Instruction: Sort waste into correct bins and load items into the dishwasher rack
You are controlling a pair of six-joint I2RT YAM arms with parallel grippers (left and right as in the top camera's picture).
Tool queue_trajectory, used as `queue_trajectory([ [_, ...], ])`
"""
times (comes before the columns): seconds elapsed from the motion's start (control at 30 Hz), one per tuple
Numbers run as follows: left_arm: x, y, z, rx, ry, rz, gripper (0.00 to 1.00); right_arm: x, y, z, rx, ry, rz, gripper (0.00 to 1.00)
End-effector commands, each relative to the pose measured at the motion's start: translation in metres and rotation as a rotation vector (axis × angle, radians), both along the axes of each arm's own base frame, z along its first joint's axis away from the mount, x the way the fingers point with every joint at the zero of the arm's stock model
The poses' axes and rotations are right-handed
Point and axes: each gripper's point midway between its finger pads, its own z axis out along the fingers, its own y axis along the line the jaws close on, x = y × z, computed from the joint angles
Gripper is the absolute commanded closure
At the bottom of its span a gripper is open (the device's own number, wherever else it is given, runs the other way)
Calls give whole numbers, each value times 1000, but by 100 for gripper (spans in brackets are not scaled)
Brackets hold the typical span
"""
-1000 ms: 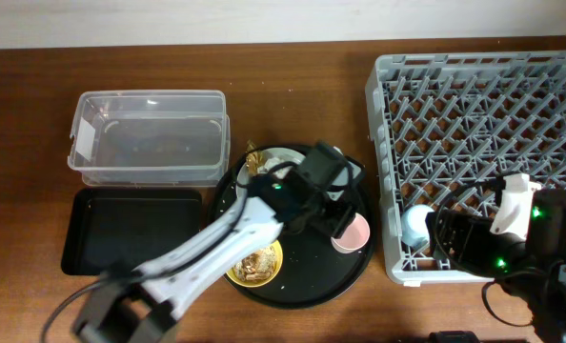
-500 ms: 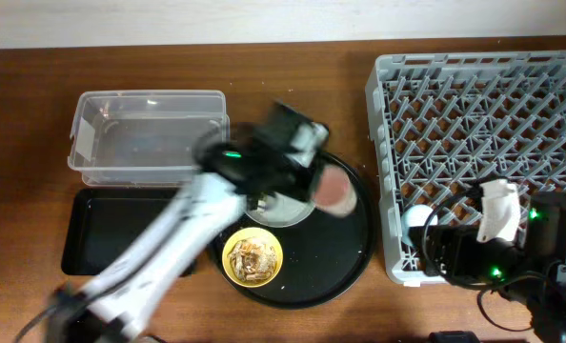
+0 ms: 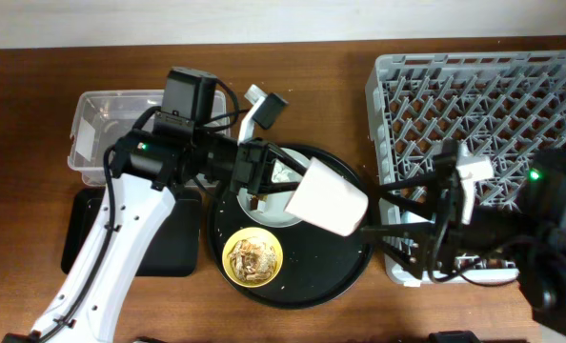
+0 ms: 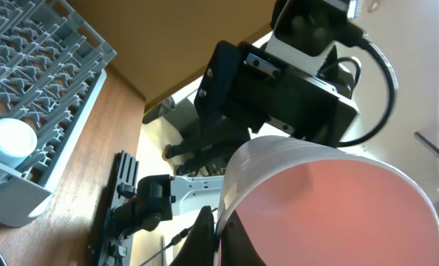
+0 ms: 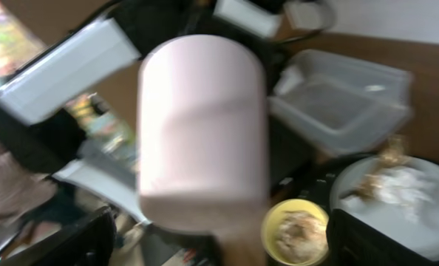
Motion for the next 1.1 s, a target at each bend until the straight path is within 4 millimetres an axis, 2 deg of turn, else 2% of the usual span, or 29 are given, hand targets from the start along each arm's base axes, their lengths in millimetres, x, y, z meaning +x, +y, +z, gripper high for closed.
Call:
queue_trajectory([
  [0.0,2,-2,-4,7,-22,5,99,-15,27,2,33,1,180,19],
  [0.1,5,-3,-8,28,-28,24,99,-4,46,-6,6,36,203,29],
  [0.27,5,-3,-8,31,-29,26,100,3,43,-3,-29,-21,130,41],
  [0.3,7,-3,-10,42,-32,36,83,7,38,-5,-56,-22,69,43],
  [0.33,9,-3,-13,57,-35,49,56,10,31,-8,-95,-35,-2,43],
  [0.37,16,-2,-20,95,-45,87,23,16,17,-15,-153,-31,-109,43],
  [0.4,24,0,-27,138,-54,131,0,23,-5,-27,-221,18,-269,43],
  [0.47,53,17,-62,340,-54,307,0,31,-63,-55,-369,134,-596,43],
  [0.5,61,27,-78,433,-40,370,0,29,-93,-71,-453,199,-742,43],
  [0.53,65,38,-93,526,-21,419,0,25,-117,-85,-528,260,-850,43],
  [0.57,65,49,-110,631,4,458,0,17,-151,-104,-643,358,-992,43],
  [0.6,62,53,-116,673,19,463,0,13,-171,-116,-710,432,-1059,43],
  [0.67,57,54,-119,688,23,447,0,18,-191,-135,-753,581,-1124,43],
  [0.77,51,56,-122,703,40,432,0,38,-207,-172,-821,793,-1112,43],
  [0.8,49,57,-123,707,35,425,0,43,-205,-182,-826,844,-1082,44],
  [0.87,49,57,-123,710,19,418,0,57,-204,-214,-875,984,-1007,46],
  [0.97,49,57,-123,709,16,417,0,72,-208,-250,-935,1095,-952,45],
  [1.0,49,57,-123,709,16,417,0,78,-210,-261,-946,1119,-942,39],
  [1.03,49,57,-123,709,16,417,0,80,-210,-267,-952,1131,-936,25],
  [1.07,49,57,-123,710,17,416,0,83,-211,-271,-952,1134,-935,17],
])
